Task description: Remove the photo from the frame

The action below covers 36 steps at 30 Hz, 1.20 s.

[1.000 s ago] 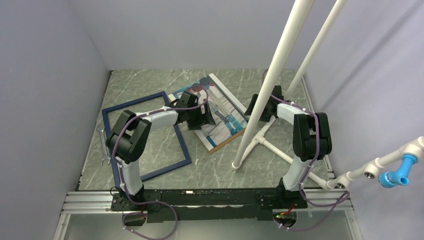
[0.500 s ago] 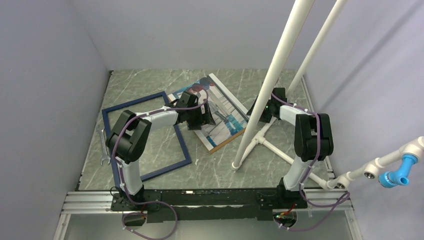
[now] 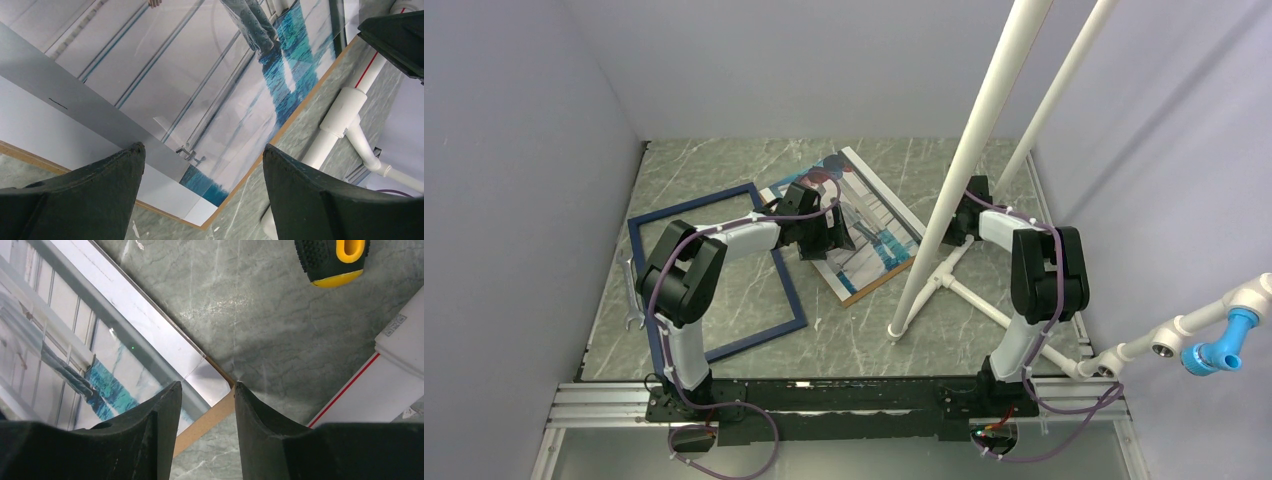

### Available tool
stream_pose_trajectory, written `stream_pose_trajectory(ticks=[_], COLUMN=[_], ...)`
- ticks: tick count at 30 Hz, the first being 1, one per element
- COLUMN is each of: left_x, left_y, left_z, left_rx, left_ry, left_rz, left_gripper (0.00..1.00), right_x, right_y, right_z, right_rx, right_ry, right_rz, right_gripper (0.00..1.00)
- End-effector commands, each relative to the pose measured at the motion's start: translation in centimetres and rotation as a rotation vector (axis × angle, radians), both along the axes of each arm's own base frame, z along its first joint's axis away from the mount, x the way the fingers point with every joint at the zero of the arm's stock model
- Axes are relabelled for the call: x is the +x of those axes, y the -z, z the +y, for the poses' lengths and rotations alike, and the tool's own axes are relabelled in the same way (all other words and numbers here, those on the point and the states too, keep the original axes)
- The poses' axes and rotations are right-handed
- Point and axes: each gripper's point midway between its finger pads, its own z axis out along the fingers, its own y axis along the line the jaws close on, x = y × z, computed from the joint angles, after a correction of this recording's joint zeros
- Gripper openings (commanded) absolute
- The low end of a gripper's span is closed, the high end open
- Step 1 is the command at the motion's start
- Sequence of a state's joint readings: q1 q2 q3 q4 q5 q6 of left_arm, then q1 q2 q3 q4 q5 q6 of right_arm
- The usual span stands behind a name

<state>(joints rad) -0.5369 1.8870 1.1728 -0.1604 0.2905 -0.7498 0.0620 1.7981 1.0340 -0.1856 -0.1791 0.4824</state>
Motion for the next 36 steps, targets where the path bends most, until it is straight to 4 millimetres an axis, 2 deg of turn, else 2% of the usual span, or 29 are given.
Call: stream_pose_trajectory(ticks=[1, 5, 15, 21, 23, 25, 29, 30, 36], left_x=[-1.2, -1.2, -1.2, -1.3, -1.4, -1.3, -1.0, -0.9, 0.1], left_y=[1.9, 2.1, 2.4, 2.5, 2.6, 2.5, 0.8, 0.1, -5.2], left_z=[1.2, 1.1, 1.1, 1.3, 1.3, 1.3, 0.9, 0.8, -0.3], left_rx=[0.056, 0.052, 0.052, 0.062, 0.062, 0.06, 0.039, 0.028, -0.043], left_ry=[-0.013, -0.012, -0.012, -0.013, -0.01, -0.005, 0.033, 0.043, 0.102], left_rz=[0.054, 0.059, 0.065, 0.067, 0.068, 0.061, 0.009, -0.013, -0.135], left_gripper=[0.91, 0.91, 0.91, 0.92, 0.92, 0.91, 0.91, 0.92, 0.93], right_x=[-1.2, -0.8, -1.1, -0.5, -0.3, -0.2, -0.7, -0.6, -1.9], right_y=[1.0, 1.4, 1.9, 0.2, -0.9, -2.7, -5.3, -5.8, -5.8], right_z=[-1.6, -0.3, 0.3, 1.1, 1.2, 1.4, 2.4, 1.8, 0.8], right_rx=[-0.101, -0.054, -0.004, 0.057, 0.1, 0.165, 0.289, 0.32, 0.377], right_ry=[0.029, -0.006, 0.006, -0.002, 0.002, 0.002, -0.035, -0.024, 0.015], right_rz=[0.059, 0.056, 0.072, 0.006, -0.037, -0.103, -0.185, -0.207, -0.203], right_gripper=[0.47, 0.41, 0.22, 0.07, 0.0, 0.0, 0.0, 0.0, 0.0])
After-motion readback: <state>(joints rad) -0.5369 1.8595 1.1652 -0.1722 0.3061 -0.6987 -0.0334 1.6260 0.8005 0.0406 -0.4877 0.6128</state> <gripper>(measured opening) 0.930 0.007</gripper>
